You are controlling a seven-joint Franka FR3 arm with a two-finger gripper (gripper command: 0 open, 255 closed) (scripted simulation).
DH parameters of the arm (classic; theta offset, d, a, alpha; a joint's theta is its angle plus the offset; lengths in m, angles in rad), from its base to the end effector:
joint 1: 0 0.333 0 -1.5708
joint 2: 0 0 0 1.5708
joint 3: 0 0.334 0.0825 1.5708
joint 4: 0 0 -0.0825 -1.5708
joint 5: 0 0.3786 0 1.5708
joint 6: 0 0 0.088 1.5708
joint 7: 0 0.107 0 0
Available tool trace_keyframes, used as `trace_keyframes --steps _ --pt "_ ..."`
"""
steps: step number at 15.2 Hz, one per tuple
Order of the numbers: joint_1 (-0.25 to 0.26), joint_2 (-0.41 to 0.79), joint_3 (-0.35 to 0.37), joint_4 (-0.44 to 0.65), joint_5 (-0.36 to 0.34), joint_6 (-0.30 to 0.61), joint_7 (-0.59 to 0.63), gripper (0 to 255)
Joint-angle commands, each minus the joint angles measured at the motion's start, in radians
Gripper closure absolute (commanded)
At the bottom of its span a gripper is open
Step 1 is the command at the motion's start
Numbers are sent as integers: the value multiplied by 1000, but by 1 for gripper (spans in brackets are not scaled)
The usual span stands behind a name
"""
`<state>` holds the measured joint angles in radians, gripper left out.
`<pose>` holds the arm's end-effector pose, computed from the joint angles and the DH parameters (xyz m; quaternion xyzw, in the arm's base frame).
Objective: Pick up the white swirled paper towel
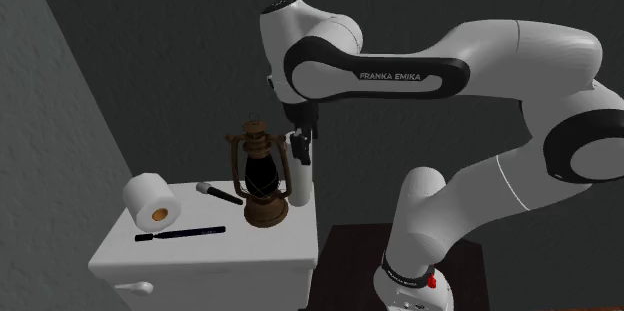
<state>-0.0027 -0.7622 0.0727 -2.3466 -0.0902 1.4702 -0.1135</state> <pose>0.2838 0.0168 0.5929 0.9928 0.0779 -0.0598 0.0682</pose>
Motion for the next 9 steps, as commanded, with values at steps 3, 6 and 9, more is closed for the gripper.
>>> trace_keyframes --steps 3,6,9 --pt "3 84 -27 123 49 -82 -21 0" --pt "6 214 -70 311 122 -206 -49 0" --pt "6 200 -70 259 122 -168 -50 0"
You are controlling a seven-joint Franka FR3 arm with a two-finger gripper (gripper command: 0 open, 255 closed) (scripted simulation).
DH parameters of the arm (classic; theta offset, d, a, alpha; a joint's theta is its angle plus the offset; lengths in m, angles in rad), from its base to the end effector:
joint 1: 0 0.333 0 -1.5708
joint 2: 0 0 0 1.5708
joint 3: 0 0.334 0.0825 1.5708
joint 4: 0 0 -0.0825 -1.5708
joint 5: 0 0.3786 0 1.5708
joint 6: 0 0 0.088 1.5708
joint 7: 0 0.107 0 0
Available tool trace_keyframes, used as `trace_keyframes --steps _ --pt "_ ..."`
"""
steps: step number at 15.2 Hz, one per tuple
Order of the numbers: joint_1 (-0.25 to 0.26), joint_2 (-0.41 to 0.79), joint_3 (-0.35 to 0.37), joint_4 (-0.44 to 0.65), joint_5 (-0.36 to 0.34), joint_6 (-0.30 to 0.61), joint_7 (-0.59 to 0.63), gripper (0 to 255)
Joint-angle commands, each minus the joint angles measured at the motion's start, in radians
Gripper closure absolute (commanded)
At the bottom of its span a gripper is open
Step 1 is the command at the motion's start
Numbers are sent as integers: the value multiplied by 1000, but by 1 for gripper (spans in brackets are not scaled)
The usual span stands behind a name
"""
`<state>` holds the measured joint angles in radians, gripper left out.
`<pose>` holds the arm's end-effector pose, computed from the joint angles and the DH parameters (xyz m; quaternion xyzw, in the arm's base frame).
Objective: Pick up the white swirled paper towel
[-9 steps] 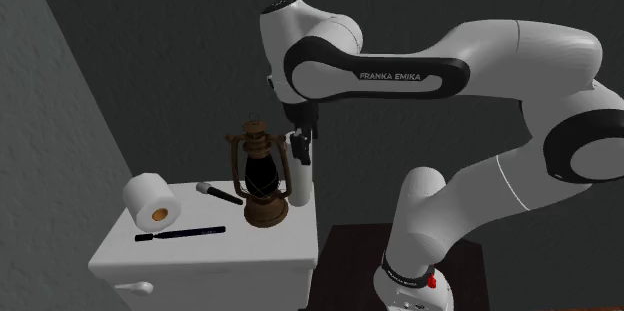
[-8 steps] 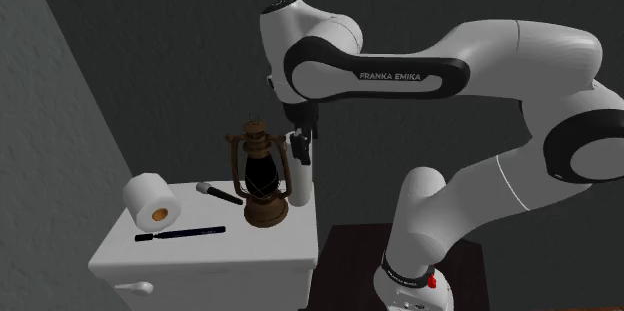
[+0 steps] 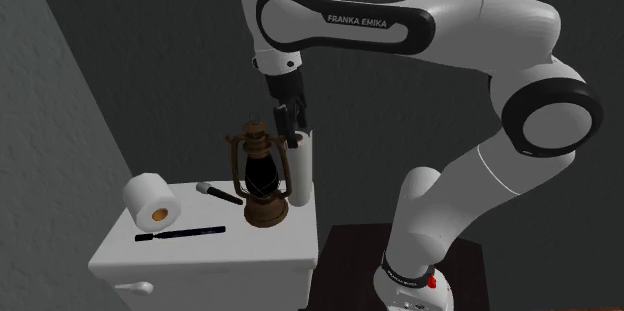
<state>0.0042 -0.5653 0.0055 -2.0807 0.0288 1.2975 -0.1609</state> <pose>0.3269 0.0074 0.6391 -0.9902 -0.0865 0.1074 0.0210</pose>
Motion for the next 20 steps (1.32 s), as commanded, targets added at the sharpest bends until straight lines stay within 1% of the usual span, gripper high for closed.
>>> trace_keyframes --steps 1,4,7,8,16,17,20 --pt "-1 -1 -3 -24 3 18 -3 0" --pt "-1 -11 -2 -73 3 56 -4 0" --pt "-3 -13 -1 -82 3 64 -5 0" --pt "-3 -10 -2 -87 3 72 -6 255" --pt "-3 -4 -3 -81 2 72 -8 255" --pt "-5 -13 0 -82 4 64 -6 255" --pt "-6 -2 1 -33 4 25 -5 255"
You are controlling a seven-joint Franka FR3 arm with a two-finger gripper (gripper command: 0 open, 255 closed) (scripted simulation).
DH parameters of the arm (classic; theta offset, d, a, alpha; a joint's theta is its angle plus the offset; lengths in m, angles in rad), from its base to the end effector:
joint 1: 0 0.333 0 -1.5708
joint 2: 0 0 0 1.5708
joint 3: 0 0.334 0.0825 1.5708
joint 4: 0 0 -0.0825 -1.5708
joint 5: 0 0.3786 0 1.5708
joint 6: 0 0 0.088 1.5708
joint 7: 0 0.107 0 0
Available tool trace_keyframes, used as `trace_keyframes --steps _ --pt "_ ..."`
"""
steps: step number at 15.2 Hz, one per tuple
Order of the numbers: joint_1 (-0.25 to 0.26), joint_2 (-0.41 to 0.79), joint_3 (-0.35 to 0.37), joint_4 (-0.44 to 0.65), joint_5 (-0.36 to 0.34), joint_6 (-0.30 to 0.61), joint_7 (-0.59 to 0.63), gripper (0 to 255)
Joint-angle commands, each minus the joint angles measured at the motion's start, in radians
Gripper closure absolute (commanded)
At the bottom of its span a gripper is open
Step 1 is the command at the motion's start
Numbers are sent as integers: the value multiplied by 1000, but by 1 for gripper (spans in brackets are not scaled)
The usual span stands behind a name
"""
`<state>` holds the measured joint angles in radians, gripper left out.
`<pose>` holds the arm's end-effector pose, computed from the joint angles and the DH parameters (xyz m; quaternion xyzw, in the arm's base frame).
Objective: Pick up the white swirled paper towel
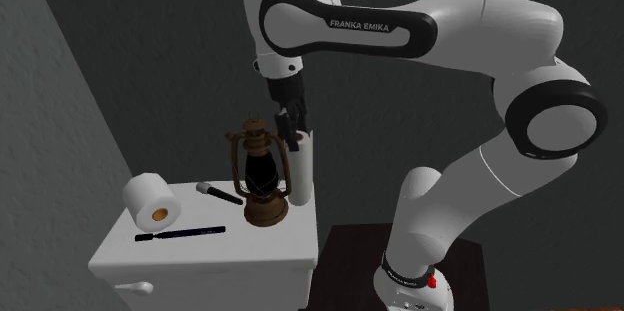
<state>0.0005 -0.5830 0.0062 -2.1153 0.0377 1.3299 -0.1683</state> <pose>0.3248 0.0076 0.6318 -0.9908 -0.0889 0.0993 0.0251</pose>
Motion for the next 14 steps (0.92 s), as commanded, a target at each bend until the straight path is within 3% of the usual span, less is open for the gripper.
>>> trace_keyframes --steps 1,14 --pt "-2 19 0 18 -4 -20 3 255" --pt "-4 76 0 220 -3 -164 6 255"
